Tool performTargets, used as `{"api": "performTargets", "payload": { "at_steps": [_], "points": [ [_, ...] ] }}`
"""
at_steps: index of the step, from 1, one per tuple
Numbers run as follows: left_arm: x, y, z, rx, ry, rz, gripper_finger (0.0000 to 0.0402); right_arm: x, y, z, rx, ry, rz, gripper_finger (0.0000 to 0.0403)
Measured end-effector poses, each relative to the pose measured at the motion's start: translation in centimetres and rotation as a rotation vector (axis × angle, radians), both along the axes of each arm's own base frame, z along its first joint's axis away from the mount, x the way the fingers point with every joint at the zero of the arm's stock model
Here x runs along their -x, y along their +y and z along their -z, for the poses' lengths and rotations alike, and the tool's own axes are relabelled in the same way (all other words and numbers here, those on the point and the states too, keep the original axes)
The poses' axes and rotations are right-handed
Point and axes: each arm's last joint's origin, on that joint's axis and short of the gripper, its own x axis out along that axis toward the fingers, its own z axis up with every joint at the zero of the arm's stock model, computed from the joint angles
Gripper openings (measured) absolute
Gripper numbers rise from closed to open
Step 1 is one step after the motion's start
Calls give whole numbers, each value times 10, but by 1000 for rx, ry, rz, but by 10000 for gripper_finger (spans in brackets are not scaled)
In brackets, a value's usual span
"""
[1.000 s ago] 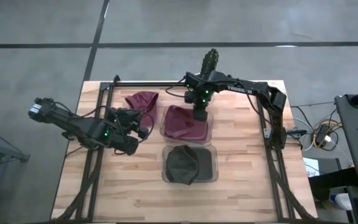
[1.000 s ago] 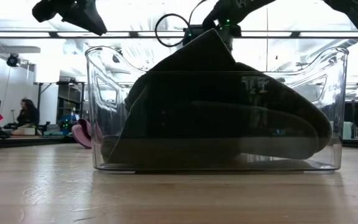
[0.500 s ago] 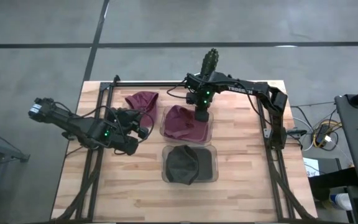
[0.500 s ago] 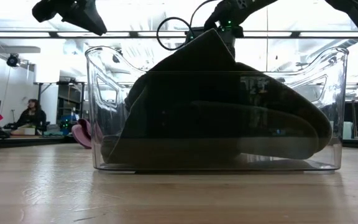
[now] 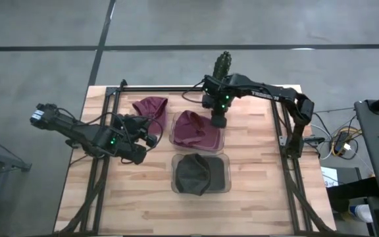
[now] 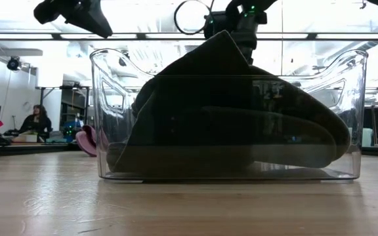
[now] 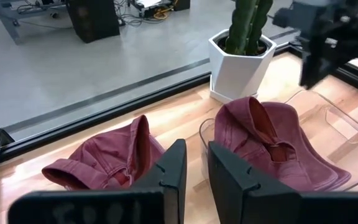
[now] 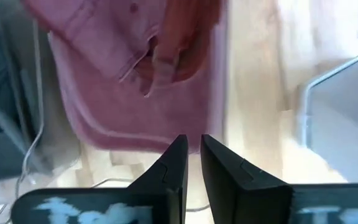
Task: Pick & Place hat
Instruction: Adjust the top transparent bin
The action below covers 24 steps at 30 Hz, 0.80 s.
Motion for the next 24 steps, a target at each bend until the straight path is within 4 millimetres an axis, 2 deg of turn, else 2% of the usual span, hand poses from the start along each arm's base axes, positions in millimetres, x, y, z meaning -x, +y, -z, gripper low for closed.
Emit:
{"api": "performTargets", "payload": {
  "at_steps": [7, 12, 17, 24],
  "points": [
    [0, 0, 3, -1, 8, -1, 60, 4, 29, 32, -45, 108, -96, 38],
    [0, 0, 3, -2, 8, -1, 60, 9, 38, 49, -61, 164, -114, 38],
    [0, 0, 3, -2, 8, -1, 60, 12, 41, 56, -70, 187, -115, 38],
    [0, 0, 3, -1, 7, -2, 60, 15, 42, 49, -62, 167, -116, 38]
  ]
}}
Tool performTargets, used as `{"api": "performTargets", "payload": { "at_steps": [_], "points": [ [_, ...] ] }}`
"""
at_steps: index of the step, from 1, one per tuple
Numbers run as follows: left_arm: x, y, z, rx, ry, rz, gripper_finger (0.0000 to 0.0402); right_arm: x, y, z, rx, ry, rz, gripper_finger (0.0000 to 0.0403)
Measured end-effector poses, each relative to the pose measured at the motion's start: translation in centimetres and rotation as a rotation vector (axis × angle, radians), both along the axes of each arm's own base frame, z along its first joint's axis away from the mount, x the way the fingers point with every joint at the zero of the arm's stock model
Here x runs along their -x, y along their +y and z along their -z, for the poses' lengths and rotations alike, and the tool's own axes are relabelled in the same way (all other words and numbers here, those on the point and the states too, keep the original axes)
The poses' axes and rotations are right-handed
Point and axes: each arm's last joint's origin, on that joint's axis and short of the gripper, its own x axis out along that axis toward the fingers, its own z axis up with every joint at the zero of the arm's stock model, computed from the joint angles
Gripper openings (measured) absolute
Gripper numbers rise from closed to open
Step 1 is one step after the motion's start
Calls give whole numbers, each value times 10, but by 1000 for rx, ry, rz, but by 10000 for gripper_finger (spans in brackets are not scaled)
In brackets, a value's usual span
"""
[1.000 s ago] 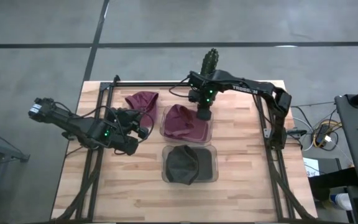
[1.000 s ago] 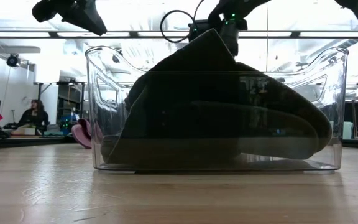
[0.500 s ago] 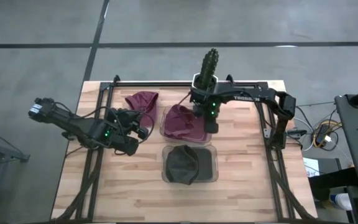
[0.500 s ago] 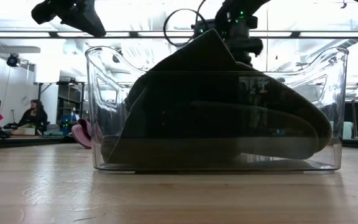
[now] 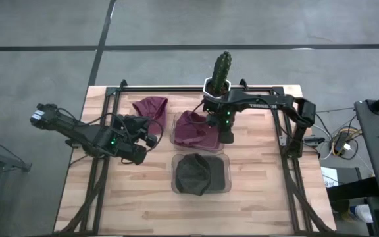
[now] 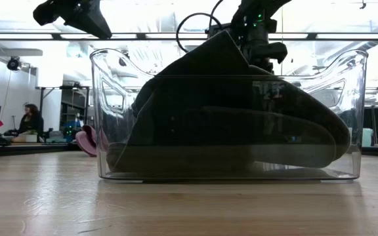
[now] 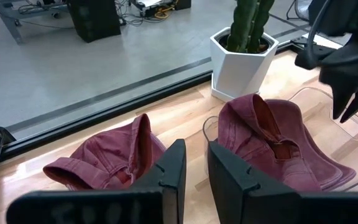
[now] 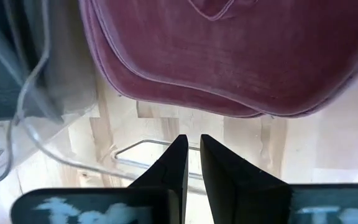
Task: Pick & Place hat
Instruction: Adjust the top transparent bin
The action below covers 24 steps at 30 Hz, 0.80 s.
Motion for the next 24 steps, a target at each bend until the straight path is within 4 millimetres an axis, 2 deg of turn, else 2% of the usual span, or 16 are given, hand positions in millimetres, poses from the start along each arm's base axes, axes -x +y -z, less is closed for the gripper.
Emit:
{"api": "performTargets", "payload": {
  "at_steps": [8, 12, 14, 18, 24],
  "points": [
    [0, 0, 0, -3, -1, -1, 60, 16, 4, -37, 70, -123, -23, 38],
    [0, 0, 0, -4, 0, -1, 60, 31, 10, -62, 90, -196, -1, 38],
    [0, 0, 0, -3, -1, -2, 60, 41, 13, -69, 98, -211, 51, 38],
    [0, 0, 0, -2, -2, -3, 60, 60, 16, -62, 146, -182, 200, 38],
    [0, 0, 0, 1, -10, -3, 60, 69, 17, -29, 159, -189, 382, 38]
  ]
}}
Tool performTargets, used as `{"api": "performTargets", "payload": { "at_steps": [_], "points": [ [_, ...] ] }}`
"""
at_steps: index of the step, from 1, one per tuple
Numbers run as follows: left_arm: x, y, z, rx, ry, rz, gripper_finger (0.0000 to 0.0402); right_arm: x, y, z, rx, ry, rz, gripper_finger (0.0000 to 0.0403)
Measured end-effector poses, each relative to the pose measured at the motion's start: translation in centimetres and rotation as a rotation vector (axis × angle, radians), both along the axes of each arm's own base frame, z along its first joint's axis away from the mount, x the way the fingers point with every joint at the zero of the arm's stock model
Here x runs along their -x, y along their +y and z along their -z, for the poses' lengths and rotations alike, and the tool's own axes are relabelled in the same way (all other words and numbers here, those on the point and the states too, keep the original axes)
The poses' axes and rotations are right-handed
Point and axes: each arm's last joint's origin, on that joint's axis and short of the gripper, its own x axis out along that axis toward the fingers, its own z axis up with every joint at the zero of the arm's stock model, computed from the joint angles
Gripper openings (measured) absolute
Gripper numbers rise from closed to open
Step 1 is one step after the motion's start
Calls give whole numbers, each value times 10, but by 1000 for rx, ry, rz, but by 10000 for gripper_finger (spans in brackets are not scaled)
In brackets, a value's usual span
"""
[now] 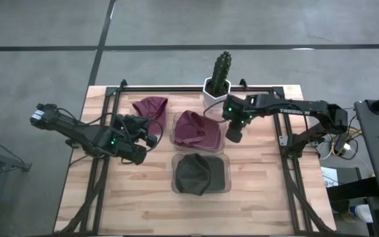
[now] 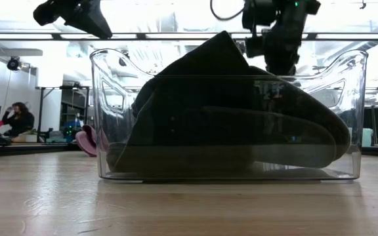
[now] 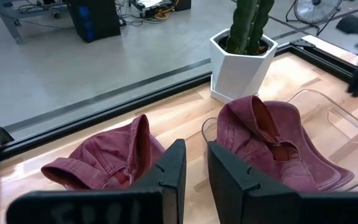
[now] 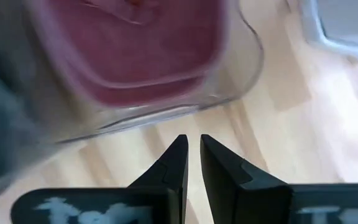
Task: Pick & Place hat
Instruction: Adjust the top transparent bin
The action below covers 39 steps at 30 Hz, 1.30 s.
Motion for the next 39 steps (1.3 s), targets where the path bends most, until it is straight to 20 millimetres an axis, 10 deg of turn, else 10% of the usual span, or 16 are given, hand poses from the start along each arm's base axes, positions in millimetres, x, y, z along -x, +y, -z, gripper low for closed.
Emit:
{"api": "performTargets", "payload": {
  "at_steps": [12, 39],
  "points": [
    [-2, -1, -1, 17, -25, 3, 60, 8, -18, 34, 61, -16, 139, 38],
    [-2, -1, -1, 17, -24, 3, 60, -1, -28, 28, 73, -150, 142, 38]
  ]
}}
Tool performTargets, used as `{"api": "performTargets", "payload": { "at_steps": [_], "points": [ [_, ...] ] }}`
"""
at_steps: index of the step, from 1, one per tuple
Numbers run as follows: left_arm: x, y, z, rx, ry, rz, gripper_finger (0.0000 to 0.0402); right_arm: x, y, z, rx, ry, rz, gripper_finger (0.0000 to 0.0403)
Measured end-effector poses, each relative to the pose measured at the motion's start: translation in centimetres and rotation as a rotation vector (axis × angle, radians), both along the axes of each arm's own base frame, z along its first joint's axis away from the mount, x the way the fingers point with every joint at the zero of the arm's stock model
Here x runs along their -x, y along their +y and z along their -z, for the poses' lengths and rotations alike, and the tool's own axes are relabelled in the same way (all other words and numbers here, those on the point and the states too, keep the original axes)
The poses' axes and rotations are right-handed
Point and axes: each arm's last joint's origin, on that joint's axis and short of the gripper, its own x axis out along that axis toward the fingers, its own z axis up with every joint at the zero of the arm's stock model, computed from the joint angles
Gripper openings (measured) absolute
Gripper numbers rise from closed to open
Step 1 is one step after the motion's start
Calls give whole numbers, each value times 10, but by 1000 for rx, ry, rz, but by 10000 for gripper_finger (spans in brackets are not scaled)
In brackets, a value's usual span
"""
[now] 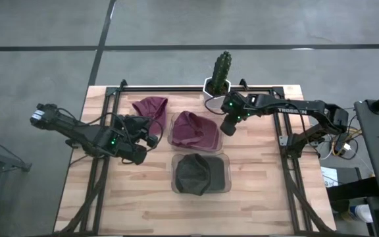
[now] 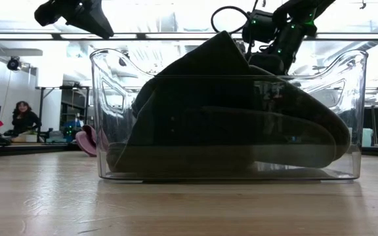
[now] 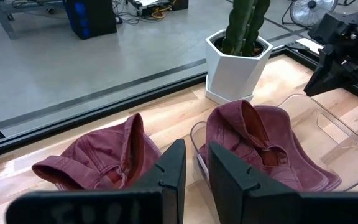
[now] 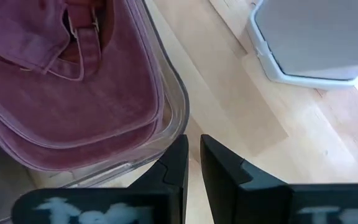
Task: Pick & Place hat
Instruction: Adjust the top transparent bin
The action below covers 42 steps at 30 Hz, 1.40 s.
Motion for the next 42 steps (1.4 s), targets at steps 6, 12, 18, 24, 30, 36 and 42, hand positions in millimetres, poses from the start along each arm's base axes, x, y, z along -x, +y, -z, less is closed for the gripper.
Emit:
{"api": "performTargets", "payload": {
  "at_steps": [6, 12, 18, 24, 30, 36, 42],
  "points": [
    [0, 0, 0, 0, 0, 0, 60, 1, -4, 0, 4, -9, 30, 38],
    [0, 0, 0, -8, 18, 10, 60, 5, -7, -18, 47, -57, 21, 38],
    [1, 12, 16, 99, 70, -25, 60, 14, 0, -65, 137, -204, -37, 38],
    [-1, 36, 47, 190, 103, -118, 60, 38, 18, -117, 220, -387, -83, 38],
    [-16, 58, 64, 236, 49, -27, 60, 72, 35, -148, 270, -526, -92, 38],
    [-24, 84, 83, 342, -48, 66, 60, 96, 44, -162, 285, -609, -71, 38],
    [-23, 95, 88, 411, -78, 73, 60, 102, 46, -160, 274, -589, -70, 38]
  ]
}}
